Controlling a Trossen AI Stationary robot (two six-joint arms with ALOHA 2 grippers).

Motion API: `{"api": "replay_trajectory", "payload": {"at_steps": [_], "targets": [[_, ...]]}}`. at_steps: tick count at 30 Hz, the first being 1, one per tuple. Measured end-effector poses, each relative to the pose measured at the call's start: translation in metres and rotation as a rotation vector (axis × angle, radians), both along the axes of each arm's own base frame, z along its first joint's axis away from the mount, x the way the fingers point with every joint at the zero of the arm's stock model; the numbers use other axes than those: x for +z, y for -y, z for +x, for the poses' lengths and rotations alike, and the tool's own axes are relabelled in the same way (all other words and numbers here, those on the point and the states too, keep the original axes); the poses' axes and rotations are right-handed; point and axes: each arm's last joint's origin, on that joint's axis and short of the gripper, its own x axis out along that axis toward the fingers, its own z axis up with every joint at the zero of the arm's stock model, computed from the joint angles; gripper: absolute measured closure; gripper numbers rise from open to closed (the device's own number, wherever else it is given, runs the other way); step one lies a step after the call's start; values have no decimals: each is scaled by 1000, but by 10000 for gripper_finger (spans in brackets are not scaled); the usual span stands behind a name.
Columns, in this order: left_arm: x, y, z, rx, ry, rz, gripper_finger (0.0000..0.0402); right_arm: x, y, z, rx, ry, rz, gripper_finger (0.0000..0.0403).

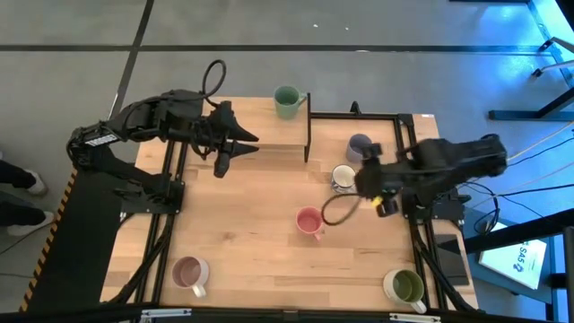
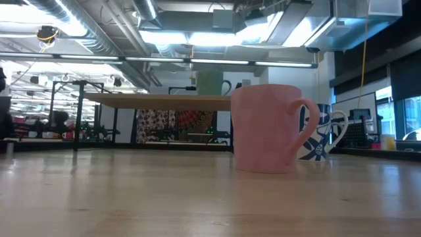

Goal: Place coffee mugs
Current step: Put the white blue on the shelf

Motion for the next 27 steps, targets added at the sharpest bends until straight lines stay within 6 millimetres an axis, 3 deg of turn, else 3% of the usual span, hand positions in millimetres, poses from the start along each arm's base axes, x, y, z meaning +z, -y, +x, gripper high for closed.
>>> {"api": "replay_trajectory", "payload": {"at_steps": [3, 7, 12, 18, 23, 27], "targets": [[-2, 0, -1, -2, -24, 25, 282, -15, 8, 21, 94, -54, -57, 160], [-4, 0, -2, 6, -46, 24, 282, -59, 14, 37, 116, -215, -81, 131], [-5, 0, -2, 6, -56, 22, 282, -111, 13, 25, 111, -155, -67, 123], [-5, -1, -2, 8, -55, 21, 282, -164, 25, 1, 26, -169, -105, 133], [-5, -1, -2, 28, -54, 7, 282, -183, 23, -2, 120, -174, -82, 134], [-5, -1, -2, 41, -55, 7, 282, -185, 24, -1, 138, -170, -123, 134]]}}
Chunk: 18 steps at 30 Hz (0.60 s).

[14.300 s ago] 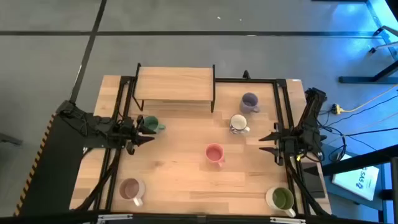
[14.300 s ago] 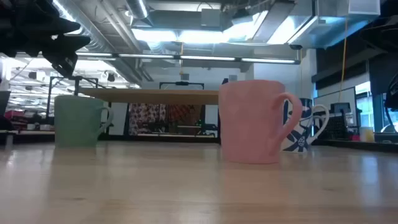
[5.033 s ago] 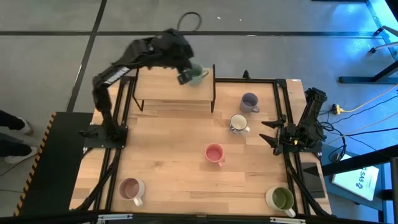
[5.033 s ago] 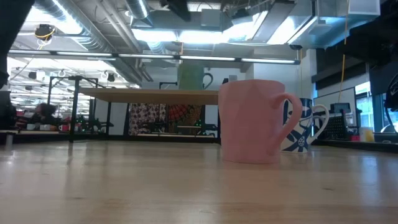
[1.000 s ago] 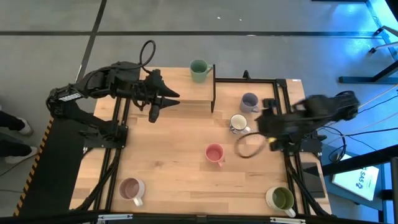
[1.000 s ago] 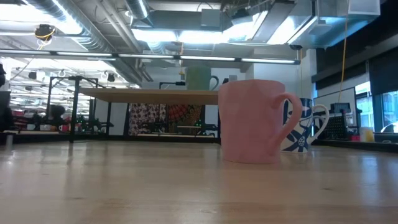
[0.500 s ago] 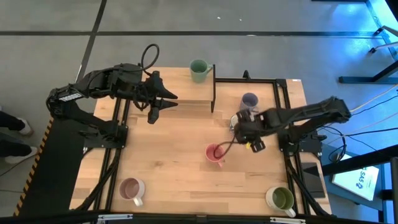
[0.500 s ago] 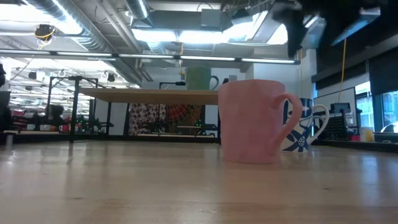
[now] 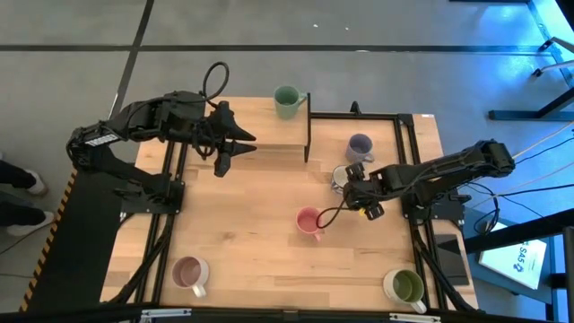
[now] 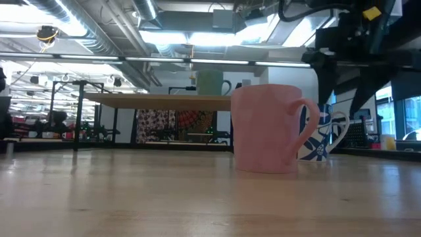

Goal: Place coffee mugs
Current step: Put the white blue on the shelf

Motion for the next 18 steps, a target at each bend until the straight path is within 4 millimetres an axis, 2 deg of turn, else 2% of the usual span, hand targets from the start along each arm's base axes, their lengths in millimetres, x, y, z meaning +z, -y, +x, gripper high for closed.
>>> {"api": "replay_trajectory", "payload": {"at_steps": [6, 10, 15, 18], "targets": [[0, 0, 0, 0, 0, 0, 282, 0, 2, 2, 47, 6, -21, 134], [0, 0, 0, 0, 0, 0, 282, 1, 11, 5, 33, 13, -21, 134], [0, 0, 0, 3, 0, 0, 282, 1, 20, 4, -42, 13, -2, 134], [0, 0, 0, 21, 1, -9, 282, 5, 21, 6, -142, 94, 36, 134]]}}
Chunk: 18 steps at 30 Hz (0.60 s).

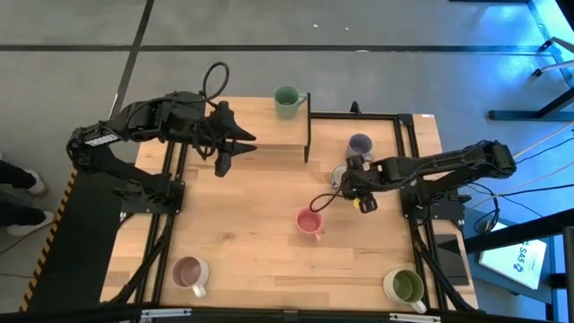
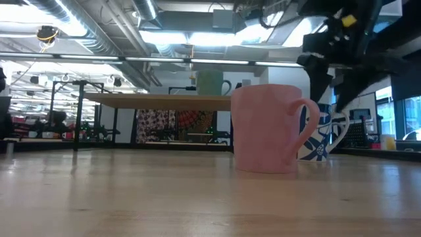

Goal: Place coffee mugs
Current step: Put the white blue on the shelf

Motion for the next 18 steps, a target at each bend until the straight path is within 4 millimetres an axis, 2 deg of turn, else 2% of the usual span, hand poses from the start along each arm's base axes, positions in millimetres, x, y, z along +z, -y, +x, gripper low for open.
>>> {"api": "replay_trajectory", "payload": {"at_steps": [5, 7, 10, 13, 18], "targets": [[0, 0, 0, 6, 1, -4, 282, 17, -11, -10, -237, 192, -15, 134], [0, 0, 0, 5, 0, -4, 282, 15, -16, -21, -354, 257, -17, 134], [0, 0, 0, 5, 0, -4, 282, -3, -22, -37, -474, 293, 38, 134], [0, 0, 0, 5, 0, -4, 282, -24, -27, -43, -500, 309, 116, 134], [0, 0, 0, 6, 0, -5, 282, -38, -28, -47, -525, 324, 128, 134]]}}
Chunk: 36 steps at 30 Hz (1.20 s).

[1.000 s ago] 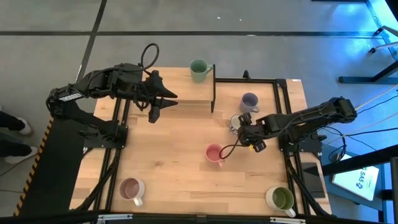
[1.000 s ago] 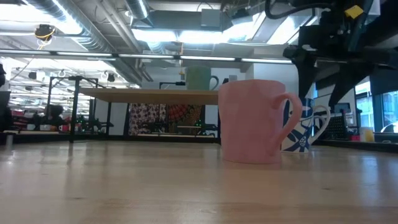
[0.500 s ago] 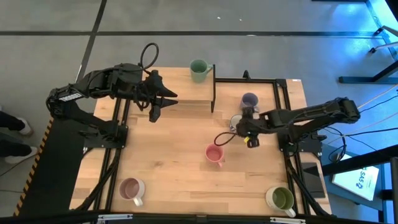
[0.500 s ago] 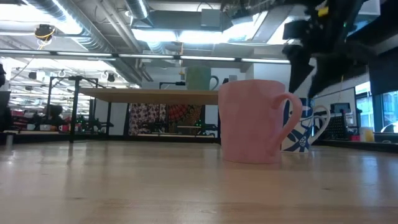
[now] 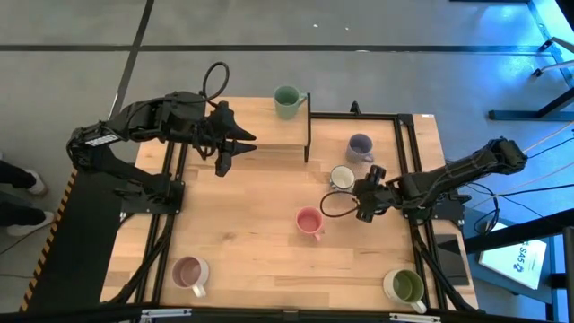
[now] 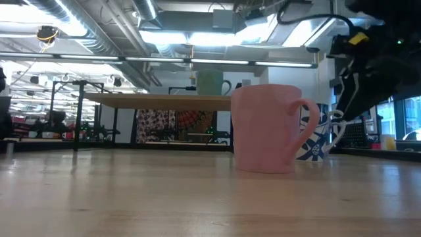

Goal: Place coffee mugs
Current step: Put the white blue on the shelf

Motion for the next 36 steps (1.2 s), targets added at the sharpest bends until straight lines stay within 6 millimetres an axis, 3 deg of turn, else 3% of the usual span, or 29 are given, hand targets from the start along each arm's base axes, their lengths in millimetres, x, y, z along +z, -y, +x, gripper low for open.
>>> {"api": "replay_trajectory", "payload": {"at_steps": [5, 18, 29, 36], "targets": [[0, 0, 0, 2, 0, -2, 282, -1, 2, -1, -26, 5, -61, 134], [0, 0, 0, 1, 0, -2, 282, -5, -1, 7, -38, 29, -22, 140], [0, 0, 0, 1, 0, -2, 282, -5, -1, 7, -58, 41, -16, 270], [0, 0, 0, 1, 0, -3, 282, -5, 0, 6, -60, 37, -32, 292]]}}
